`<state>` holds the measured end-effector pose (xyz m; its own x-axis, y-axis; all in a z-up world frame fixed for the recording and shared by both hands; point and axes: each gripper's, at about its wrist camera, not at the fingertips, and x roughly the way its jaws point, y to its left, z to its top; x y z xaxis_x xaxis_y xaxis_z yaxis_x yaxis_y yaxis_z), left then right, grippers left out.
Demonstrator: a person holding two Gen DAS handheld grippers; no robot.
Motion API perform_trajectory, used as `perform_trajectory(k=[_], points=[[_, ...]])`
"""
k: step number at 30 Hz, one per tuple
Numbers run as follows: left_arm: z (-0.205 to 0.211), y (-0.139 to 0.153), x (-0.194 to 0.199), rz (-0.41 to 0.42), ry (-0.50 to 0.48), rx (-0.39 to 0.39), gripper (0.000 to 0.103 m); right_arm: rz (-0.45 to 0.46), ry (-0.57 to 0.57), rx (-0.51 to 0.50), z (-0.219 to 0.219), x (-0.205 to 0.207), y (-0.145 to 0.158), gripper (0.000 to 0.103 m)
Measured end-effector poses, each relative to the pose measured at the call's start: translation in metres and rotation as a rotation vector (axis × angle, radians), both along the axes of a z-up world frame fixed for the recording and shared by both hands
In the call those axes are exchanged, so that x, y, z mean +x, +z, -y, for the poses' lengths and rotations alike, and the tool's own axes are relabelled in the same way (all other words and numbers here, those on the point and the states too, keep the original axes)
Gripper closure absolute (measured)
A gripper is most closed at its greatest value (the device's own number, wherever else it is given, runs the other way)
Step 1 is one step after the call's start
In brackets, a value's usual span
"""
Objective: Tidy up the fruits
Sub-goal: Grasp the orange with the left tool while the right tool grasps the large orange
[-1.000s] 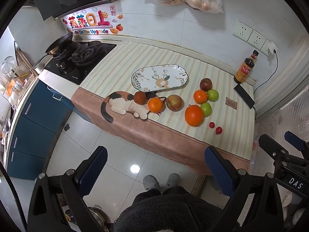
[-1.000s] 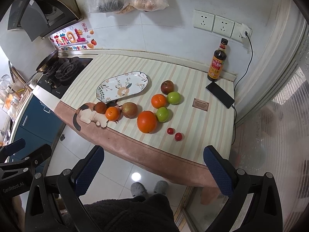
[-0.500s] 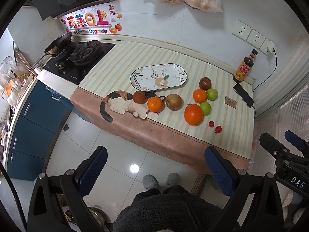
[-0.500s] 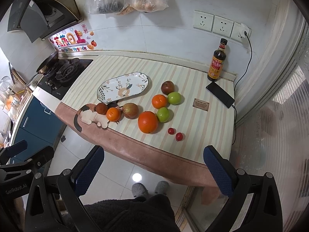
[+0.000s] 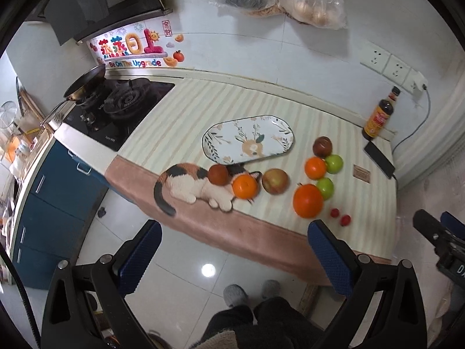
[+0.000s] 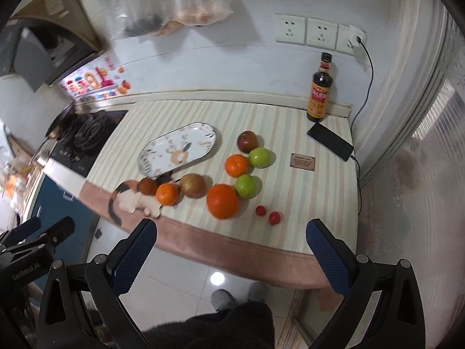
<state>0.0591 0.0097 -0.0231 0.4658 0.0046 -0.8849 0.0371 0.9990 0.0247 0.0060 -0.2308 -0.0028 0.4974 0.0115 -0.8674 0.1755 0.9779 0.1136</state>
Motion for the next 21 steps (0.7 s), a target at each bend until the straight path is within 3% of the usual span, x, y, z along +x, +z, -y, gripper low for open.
perform_trajectory(k=[6, 10, 13, 16, 21], points=[[0.006, -0.056, 0.053, -0.124, -0.007, -0.034, 0.000, -0.076, -0.030, 0.077, 0.022, 0.048, -0.054, 0.000], [0.012, -0.096, 0.082, -0.204, 0.026, 0.014, 0.000, -0.145, -0.004, 0.134, 0.030, 0.082, -0.099, 0.001], [0.011, -0.127, 0.100, -0.267, 0.067, 0.076, 0.000, -0.259, 0.021, 0.211, 0.027, 0.113, -0.153, 0.002], [-0.001, -0.156, 0.110, -0.341, 0.124, 0.098, 0.000, -0.381, 0.041, 0.289, 0.020, 0.145, -0.212, 0.010], [-0.020, -0.187, 0.126, -0.420, 0.203, 0.103, 0.001, -0.499, 0.107, 0.213, -0.006, 0.185, -0.282, 0.023]])
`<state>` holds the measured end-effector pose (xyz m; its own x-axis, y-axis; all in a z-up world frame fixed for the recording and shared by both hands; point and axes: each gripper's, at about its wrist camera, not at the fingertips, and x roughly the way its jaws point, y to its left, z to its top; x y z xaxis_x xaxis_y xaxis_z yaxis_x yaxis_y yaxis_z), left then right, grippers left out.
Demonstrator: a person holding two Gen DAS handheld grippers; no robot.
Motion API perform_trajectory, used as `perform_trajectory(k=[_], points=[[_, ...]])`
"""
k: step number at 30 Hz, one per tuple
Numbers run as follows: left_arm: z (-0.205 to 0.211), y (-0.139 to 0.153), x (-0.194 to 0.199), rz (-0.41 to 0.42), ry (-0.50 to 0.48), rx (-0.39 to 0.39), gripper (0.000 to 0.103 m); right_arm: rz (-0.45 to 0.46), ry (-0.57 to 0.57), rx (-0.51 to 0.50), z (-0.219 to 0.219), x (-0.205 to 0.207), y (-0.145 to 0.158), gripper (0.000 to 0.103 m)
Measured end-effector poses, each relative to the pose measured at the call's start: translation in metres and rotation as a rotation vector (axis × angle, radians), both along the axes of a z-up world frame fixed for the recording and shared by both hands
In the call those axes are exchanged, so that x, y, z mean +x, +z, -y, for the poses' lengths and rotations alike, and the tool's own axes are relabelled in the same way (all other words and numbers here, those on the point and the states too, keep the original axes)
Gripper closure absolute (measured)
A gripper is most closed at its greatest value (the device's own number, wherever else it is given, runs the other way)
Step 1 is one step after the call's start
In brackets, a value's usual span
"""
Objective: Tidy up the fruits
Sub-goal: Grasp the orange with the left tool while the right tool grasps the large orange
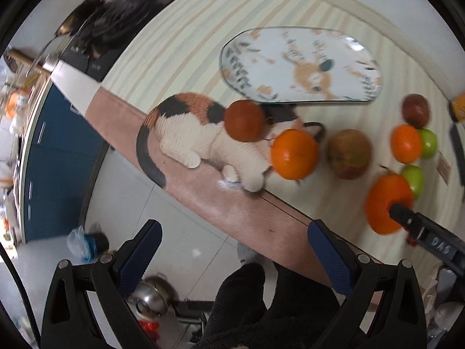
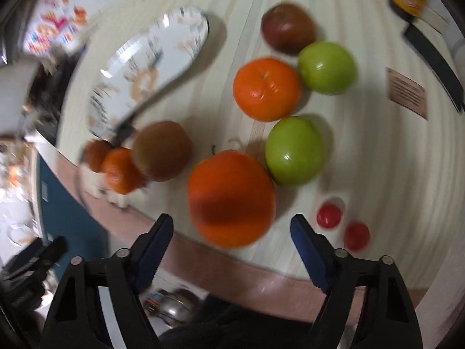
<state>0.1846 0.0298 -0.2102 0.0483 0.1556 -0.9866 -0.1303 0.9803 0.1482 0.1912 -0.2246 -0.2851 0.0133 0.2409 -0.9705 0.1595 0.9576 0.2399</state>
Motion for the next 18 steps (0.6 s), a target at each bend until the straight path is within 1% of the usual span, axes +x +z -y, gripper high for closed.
perform_trajectory(k=[1, 2, 3, 6, 8, 10, 11, 13, 14, 16, 18], points=[[-0.002, -0.006, 0.005, -0.007, 0.012, -0.007, 0.001, -0.016, 0.024, -0.010, -0.005, 0.004, -0.008, 0.023], [-0.004, -0.009, 0.010, -0.012, 0.020, -0.012, 0.001, -0.033, 0.051, -0.018, -0.010, 0.008, -0.017, 0.027], [-0.004, -0.013, 0.014, -0.016, 0.028, -0.023, 0.001, -0.037, 0.066, -0.021, -0.014, 0.010, -0.022, 0.026], [-0.003, -0.030, 0.039, -0.035, 0.047, -0.116, 0.002, -0.009, 0.116, -0.047, -0.023, 0.017, -0.023, 0.026], [0.001, -0.042, 0.053, -0.059, 0.063, -0.177, 0.006, -0.009, 0.140, -0.052, -0.027, 0.022, -0.025, 0.026], [0.004, -0.058, 0.068, -0.095, 0.082, -0.235, 0.016, -0.023, 0.144, -0.044, -0.028, 0.022, -0.024, 0.026], [0.005, -0.064, 0.073, -0.107, 0.091, -0.262, 0.018, -0.028, 0.148, -0.041, -0.028, 0.021, -0.024, 0.026], [0.005, -0.076, 0.083, -0.125, 0.114, -0.287, 0.029, -0.036, 0.158, -0.036, -0.027, 0.023, -0.025, 0.026], [0.005, -0.081, 0.085, -0.132, 0.122, -0.296, 0.030, -0.039, 0.160, -0.033, -0.027, 0.023, -0.025, 0.026], [0.005, -0.091, 0.089, -0.146, 0.134, -0.306, 0.038, -0.048, 0.157, -0.023, -0.026, 0.023, -0.026, 0.026], [0.003, -0.095, 0.090, -0.136, 0.153, -0.347, 0.039, -0.048, 0.150, -0.011, -0.025, 0.024, -0.027, 0.025]])
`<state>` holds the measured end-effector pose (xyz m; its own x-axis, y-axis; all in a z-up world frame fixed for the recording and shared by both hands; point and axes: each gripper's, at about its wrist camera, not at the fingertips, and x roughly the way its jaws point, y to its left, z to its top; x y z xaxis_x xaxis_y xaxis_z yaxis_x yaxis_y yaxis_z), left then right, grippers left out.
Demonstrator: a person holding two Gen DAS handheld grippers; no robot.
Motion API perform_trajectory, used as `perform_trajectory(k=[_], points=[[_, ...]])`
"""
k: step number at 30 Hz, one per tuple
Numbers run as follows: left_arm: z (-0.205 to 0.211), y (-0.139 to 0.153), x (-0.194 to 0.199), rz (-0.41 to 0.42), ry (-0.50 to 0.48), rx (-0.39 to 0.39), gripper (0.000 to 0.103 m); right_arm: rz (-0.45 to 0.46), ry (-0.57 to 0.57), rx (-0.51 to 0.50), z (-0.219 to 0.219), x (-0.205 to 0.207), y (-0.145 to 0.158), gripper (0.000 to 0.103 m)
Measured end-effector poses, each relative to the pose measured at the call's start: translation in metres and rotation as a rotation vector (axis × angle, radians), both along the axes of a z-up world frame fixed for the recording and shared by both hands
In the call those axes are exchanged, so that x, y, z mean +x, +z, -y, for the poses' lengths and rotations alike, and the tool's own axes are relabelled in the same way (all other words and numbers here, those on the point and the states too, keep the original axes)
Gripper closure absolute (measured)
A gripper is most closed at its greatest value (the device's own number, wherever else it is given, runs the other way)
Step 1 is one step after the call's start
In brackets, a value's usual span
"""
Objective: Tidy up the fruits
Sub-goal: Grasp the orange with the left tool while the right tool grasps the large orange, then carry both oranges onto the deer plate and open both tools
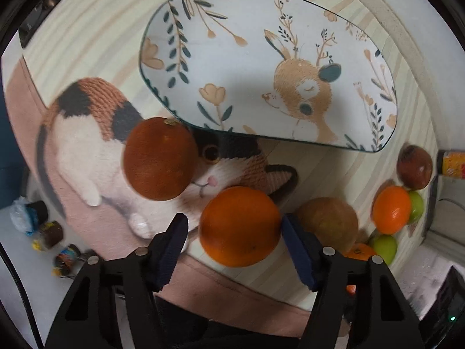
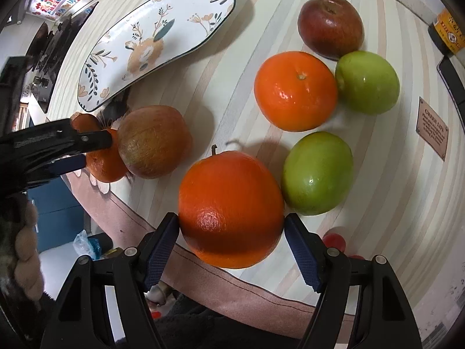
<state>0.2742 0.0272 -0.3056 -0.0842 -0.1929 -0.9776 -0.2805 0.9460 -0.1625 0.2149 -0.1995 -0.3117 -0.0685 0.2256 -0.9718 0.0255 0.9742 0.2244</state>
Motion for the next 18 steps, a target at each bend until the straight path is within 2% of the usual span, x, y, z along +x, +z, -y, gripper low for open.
perform_trajectory(k=[4, 8, 12, 18], points=[[-0.001, -0.001, 0.001, 0.024, 0.013, -0.023, 0.044, 0.012, 0.017, 0.017, -0.002, 0.000, -0.003, 0.022], [0.006, 0.000, 0.005, 0.041, -0.034, 0.003, 0.043, 0.017, 0.048, -0.039, -0.007, -0.003, -0.005, 0.020], [0.012, -0.007, 0.010, 0.025, -0.031, -0.027, 0.044, 0.026, 0.072, -0.079, -0.014, -0.004, -0.007, 0.021], [0.012, -0.003, -0.002, 0.055, -0.047, 0.042, 0.045, 0.035, 0.085, -0.084, -0.015, -0.010, -0.002, 0.023]])
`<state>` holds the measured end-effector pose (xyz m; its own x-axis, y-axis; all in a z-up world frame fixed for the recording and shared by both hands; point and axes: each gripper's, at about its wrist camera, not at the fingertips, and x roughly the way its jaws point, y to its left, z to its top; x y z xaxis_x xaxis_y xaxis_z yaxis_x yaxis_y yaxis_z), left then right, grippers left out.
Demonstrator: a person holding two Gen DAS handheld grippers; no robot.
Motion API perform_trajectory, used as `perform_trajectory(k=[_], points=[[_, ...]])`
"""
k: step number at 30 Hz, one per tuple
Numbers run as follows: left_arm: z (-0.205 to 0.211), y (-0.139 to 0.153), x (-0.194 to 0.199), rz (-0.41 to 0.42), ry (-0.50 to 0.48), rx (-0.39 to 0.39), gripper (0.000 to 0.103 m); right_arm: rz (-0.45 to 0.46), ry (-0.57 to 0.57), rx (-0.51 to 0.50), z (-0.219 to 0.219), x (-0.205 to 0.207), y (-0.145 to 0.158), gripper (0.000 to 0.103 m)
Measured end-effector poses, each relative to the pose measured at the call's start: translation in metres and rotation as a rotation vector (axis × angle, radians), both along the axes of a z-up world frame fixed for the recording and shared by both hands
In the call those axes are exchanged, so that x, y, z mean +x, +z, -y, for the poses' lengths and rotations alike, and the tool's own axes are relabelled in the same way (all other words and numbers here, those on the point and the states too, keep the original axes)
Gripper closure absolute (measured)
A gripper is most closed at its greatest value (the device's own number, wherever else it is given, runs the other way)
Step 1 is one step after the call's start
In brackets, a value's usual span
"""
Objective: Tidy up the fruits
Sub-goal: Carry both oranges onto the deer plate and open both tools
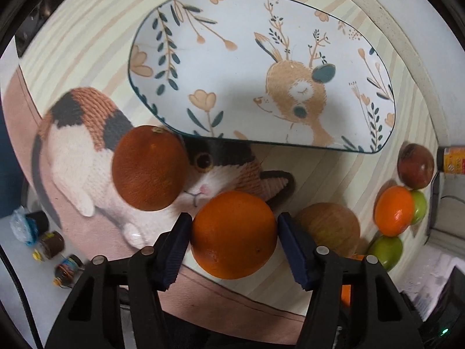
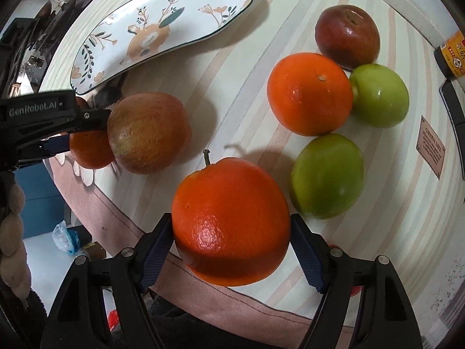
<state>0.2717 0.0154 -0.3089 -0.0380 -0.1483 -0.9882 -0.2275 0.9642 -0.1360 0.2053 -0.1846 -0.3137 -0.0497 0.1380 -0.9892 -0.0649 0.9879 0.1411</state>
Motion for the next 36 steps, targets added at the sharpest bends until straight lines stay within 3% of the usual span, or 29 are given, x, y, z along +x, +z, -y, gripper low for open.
perform_trajectory(k=[5, 9, 15, 20, 24, 30, 36], points=[[0.001, 0.026, -0.015, 0.021, 0.007, -0.009, 0.045, 0.021, -0.011, 0.040, 0.003, 0.001, 0.016, 0.023], [-0.004, 0.061, -0.016, 0.065, 0.010, -0.058, 0.045, 0.045, -0.028, 0.107, 0.006, 0.013, 0.047, 0.023], [-0.013, 0.102, 0.027, 0.145, 0.020, -0.100, 0.045, 0.117, -0.024, 0.179, -0.001, 0.077, 0.094, 0.023], [-0.026, 0.088, 0.086, 0.139, 0.030, -0.037, 0.045, 0.163, 0.020, 0.125, -0.030, 0.160, 0.082, 0.023], [-0.040, 0.063, 0.122, 0.088, 0.045, -0.020, 0.045, 0.116, 0.028, 0.110, -0.049, 0.209, 0.053, 0.023], [-0.051, 0.029, 0.152, 0.009, 0.065, -0.045, 0.045, 0.072, 0.039, 0.078, -0.063, 0.235, 0.021, 0.023], [-0.047, 0.017, 0.161, -0.036, 0.047, -0.018, 0.044, 0.054, 0.058, 0.056, -0.075, 0.246, 0.008, 0.022]])
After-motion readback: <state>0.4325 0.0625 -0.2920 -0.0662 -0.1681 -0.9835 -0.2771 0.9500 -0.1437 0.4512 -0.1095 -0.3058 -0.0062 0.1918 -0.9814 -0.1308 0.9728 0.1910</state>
